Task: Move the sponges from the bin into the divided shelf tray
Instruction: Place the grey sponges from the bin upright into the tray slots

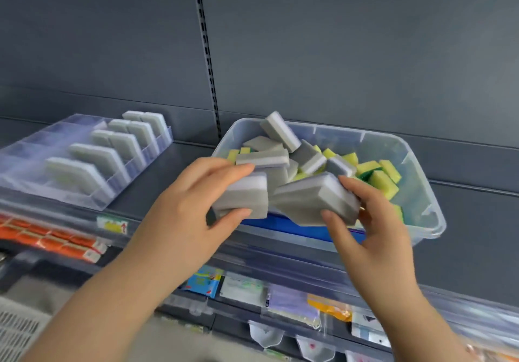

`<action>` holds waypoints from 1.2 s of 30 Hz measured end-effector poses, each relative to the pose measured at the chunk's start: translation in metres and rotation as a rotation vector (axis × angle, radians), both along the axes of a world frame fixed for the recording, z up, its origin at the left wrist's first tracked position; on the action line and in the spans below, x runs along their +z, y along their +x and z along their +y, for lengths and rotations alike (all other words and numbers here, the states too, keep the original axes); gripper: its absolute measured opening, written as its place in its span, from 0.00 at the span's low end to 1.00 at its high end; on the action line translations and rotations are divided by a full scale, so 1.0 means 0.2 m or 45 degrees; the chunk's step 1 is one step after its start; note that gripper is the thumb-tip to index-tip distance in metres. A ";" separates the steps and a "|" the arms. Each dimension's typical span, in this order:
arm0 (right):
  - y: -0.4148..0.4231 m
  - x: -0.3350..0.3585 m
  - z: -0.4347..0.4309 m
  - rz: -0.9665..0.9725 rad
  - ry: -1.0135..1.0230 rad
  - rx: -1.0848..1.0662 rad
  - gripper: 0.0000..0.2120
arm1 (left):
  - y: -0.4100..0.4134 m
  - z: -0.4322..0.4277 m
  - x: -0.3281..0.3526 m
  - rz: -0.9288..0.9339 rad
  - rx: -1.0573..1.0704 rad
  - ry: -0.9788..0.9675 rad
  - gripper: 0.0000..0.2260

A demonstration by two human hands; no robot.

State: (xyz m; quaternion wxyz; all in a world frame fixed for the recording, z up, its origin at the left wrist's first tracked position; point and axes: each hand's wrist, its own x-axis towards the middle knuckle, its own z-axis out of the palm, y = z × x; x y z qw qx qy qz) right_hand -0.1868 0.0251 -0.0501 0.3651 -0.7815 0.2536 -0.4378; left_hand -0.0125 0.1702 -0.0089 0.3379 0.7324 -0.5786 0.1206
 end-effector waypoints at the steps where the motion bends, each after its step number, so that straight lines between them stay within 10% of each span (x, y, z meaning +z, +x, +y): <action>1: 0.02 -0.01 0.05 -0.009 0.051 0.037 0.20 | 0.01 0.06 -0.01 -0.003 0.027 0.004 0.20; 22: 1.53 0.01 1.26 0.139 -0.017 0.372 0.23 | 1.31 1.51 -0.18 0.115 0.421 -0.002 0.20; 36: 2.29 0.06 0.97 -0.028 0.251 0.267 0.19 | 2.16 1.17 -0.20 0.167 0.315 0.015 0.20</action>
